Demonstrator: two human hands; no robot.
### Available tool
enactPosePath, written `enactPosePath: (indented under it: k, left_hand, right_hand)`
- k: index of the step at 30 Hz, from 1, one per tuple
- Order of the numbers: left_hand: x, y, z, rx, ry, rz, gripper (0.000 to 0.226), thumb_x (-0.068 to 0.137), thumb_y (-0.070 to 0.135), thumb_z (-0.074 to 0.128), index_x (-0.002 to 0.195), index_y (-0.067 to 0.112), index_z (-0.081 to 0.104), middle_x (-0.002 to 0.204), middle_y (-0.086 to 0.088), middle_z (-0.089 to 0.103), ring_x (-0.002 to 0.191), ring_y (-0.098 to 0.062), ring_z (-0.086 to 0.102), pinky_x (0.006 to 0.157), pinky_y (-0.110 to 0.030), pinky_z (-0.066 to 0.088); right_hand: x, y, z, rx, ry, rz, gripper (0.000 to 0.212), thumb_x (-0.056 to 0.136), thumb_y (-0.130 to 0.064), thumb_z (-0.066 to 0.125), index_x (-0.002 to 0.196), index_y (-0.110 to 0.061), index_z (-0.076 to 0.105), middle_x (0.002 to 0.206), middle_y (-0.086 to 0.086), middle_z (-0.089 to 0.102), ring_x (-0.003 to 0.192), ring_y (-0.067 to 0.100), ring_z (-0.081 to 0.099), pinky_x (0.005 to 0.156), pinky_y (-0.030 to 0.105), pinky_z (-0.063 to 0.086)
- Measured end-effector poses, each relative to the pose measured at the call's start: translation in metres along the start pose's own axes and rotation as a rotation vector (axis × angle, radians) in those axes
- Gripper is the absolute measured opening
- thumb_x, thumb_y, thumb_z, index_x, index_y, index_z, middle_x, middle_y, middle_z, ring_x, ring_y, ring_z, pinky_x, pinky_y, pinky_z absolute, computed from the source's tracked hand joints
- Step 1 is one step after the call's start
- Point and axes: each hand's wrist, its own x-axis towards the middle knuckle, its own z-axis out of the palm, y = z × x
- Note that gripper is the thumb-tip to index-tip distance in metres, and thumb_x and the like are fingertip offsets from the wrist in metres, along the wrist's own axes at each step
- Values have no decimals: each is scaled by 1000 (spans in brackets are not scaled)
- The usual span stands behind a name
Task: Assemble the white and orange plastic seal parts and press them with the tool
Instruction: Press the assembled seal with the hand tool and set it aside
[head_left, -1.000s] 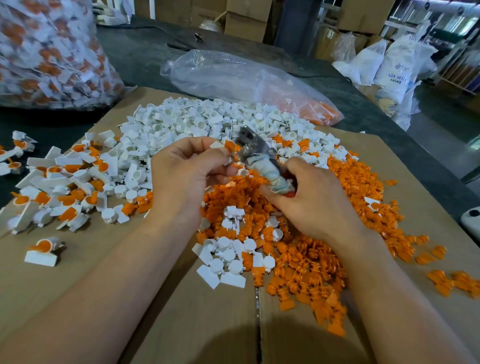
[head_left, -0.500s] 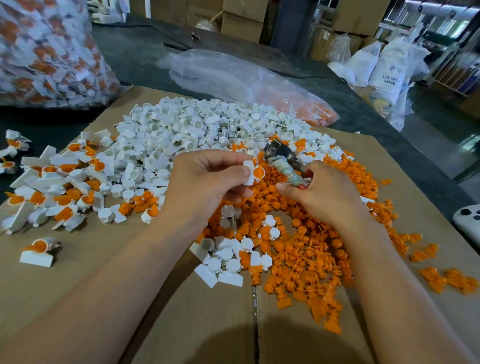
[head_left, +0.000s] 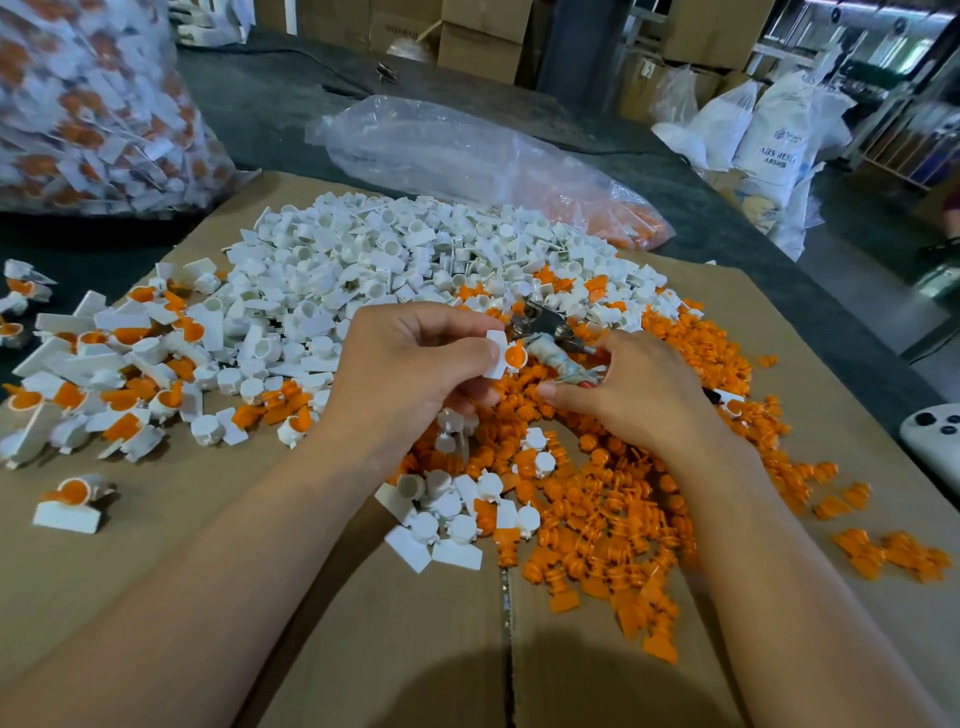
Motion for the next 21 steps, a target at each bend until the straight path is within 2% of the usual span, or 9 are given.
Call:
enactPosePath:
  k: [4, 9, 15, 18, 21]
  left_hand:
    - [0, 1, 0, -17, 12, -7, 22, 77, -8, 64, 75, 13, 71, 52, -2, 65, 42, -14, 61, 41, -19, 48]
    - [0, 1, 0, -15, 18, -1, 23, 78, -7, 64, 74, 15, 70, 52, -1, 65, 43, -13, 61, 44, -19, 49]
    - [2, 1, -2, -104, 52, -25, 20, 80, -6, 62, 75, 12, 67, 53, -2, 65, 44, -13, 62, 42, -17, 47]
    - [8, -2, -8, -258, 152, -92, 13, 84, -4, 58, 82, 9, 61, 64, -7, 70, 54, -15, 67, 45, -18, 50]
    - [17, -4, -19, -475, 319, -168, 9, 89, -3, 52, 90, 5, 54, 70, -11, 72, 63, -17, 71, 49, -18, 53]
  right_hand:
    - [1, 0, 1, 9, -18, -5, 76, 66, -71, 58, 114, -13, 53, 110, 8, 56, 101, 24, 50, 71, 29, 32]
    - [1, 0, 2, -7, -21, -10, 83, 67, -71, 57, 124, -12, 49, 124, 9, 52, 112, 25, 48, 79, 32, 34]
    - [1, -1, 1, -6, -35, -13, 83, 67, -71, 56, 124, -12, 48, 122, 9, 51, 111, 25, 47, 82, 33, 36]
    - [0, -2, 1, -13, -35, -21, 84, 67, -71, 56, 126, -12, 47, 125, 9, 50, 114, 25, 46, 86, 34, 37]
    - [-1, -2, 1, -13, -34, -17, 86, 67, -71, 56, 128, -12, 46, 129, 10, 49, 118, 26, 44, 91, 35, 37]
